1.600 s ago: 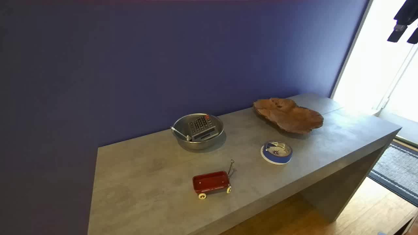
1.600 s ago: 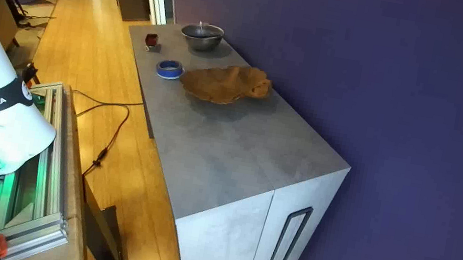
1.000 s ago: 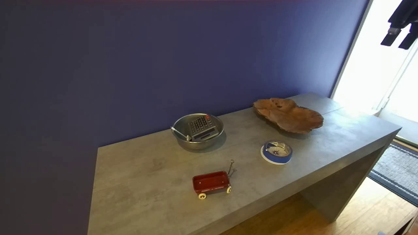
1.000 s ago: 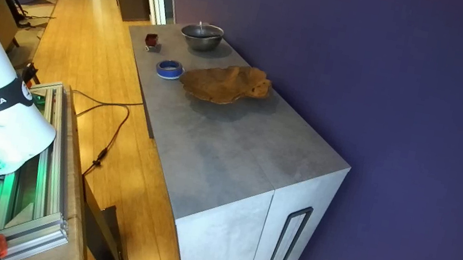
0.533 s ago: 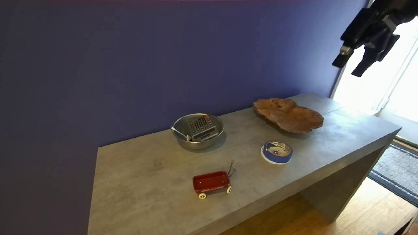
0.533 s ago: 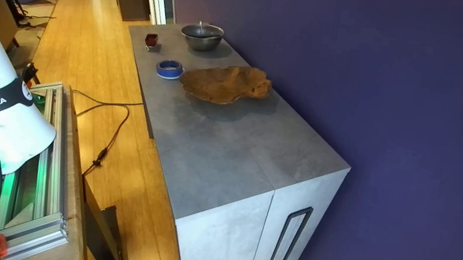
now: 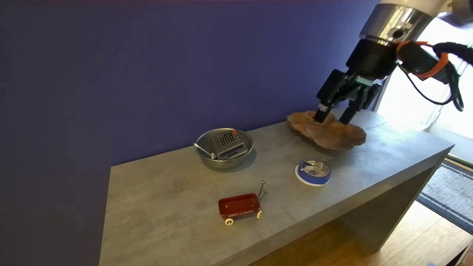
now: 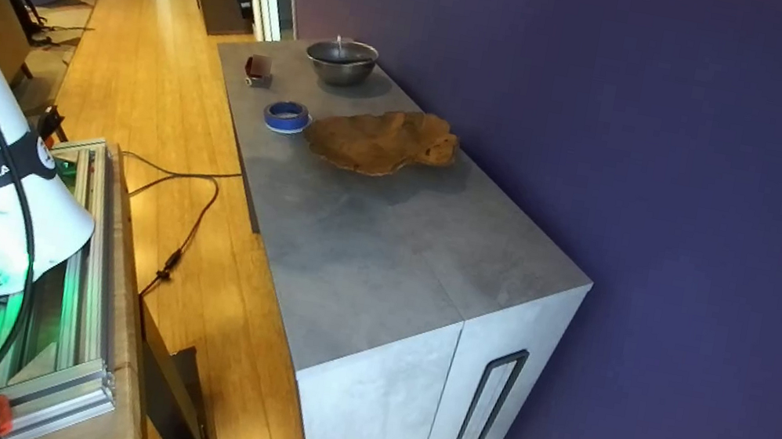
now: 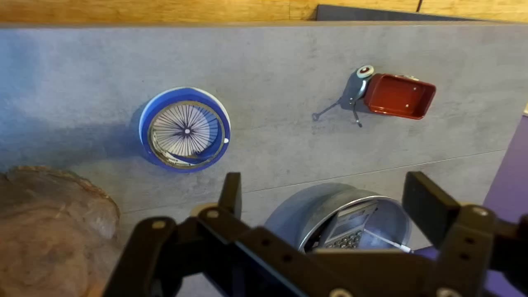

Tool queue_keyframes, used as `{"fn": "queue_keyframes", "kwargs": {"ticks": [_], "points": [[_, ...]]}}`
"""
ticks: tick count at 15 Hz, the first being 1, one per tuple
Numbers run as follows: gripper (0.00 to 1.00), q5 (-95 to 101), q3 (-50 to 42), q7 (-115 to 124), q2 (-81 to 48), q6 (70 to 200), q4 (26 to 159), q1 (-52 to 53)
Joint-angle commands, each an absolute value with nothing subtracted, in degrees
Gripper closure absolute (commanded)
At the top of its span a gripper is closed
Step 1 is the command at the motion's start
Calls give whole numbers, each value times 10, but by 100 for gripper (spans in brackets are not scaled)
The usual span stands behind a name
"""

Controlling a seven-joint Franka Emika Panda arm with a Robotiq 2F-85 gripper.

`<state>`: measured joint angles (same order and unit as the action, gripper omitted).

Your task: Pick up the metallic dishpan and move it to the right of the wooden bowl

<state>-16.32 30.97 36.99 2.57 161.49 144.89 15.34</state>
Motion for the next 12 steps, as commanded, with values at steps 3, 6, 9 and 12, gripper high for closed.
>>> {"fn": "queue_keyframes", "kwargs": {"ticks": [3,6,9,12], "points": [[0,91,273,475,-134,1577,1312,140],[0,22,243,419,-115,1580,1327,176],[0,16,243,413,-160,1570,1283,184],[0,16,243,412,-163,1570,1280,184]]}}
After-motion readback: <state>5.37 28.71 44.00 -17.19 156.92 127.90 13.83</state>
